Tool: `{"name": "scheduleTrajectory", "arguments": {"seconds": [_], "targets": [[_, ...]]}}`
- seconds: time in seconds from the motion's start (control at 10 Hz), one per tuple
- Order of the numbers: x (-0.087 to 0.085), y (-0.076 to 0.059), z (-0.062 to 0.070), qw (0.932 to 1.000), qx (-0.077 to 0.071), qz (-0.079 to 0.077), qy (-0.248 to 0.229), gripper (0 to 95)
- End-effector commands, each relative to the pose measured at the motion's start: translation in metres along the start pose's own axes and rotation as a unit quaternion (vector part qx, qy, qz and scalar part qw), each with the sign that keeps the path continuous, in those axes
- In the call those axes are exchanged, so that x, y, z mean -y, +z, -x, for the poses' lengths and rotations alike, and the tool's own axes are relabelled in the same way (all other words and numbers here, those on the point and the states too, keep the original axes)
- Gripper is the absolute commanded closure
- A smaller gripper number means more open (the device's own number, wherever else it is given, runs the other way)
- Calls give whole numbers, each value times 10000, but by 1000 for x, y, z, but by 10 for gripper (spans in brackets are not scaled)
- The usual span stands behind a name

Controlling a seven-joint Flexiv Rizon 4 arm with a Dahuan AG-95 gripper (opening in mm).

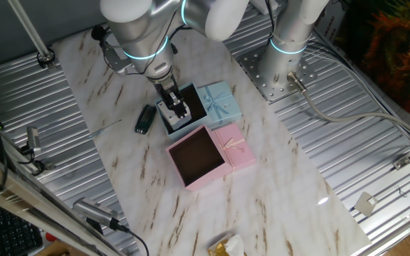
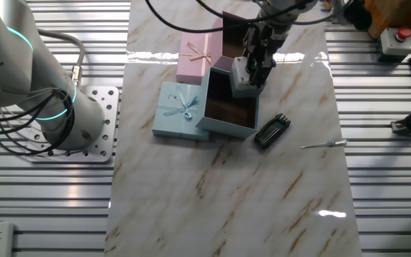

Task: Move an object from one box to another

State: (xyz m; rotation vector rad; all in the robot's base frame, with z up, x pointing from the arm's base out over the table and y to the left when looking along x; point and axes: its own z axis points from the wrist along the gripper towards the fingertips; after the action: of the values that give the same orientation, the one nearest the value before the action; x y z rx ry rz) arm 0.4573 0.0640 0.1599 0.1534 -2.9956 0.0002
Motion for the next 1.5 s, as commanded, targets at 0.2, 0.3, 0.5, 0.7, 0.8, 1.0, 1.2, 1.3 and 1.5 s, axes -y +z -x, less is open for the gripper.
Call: {"name": "scheduleTrajectory", "arguments": {"seconds": [0.2,0.3,0.5,0.7,0.8,1.0,1.2,1.3,1.5], "targets": [[-1,-1,1,10000,-1,3,92,950],[-2,-1,1,9999,2,7,149,950],[-11,-7,1,9977,-9,192,645,950],[-19,-12,0,9968,2,190,776,950],[-24,-14,0,9966,-8,193,802,950],[-36,-17,2,9966,-26,164,810,950],[-48,-18,6,9965,-51,134,828,950],[-53,-18,8,9963,-69,139,846,950],[-63,-19,11,9962,-85,123,862,950]]}}
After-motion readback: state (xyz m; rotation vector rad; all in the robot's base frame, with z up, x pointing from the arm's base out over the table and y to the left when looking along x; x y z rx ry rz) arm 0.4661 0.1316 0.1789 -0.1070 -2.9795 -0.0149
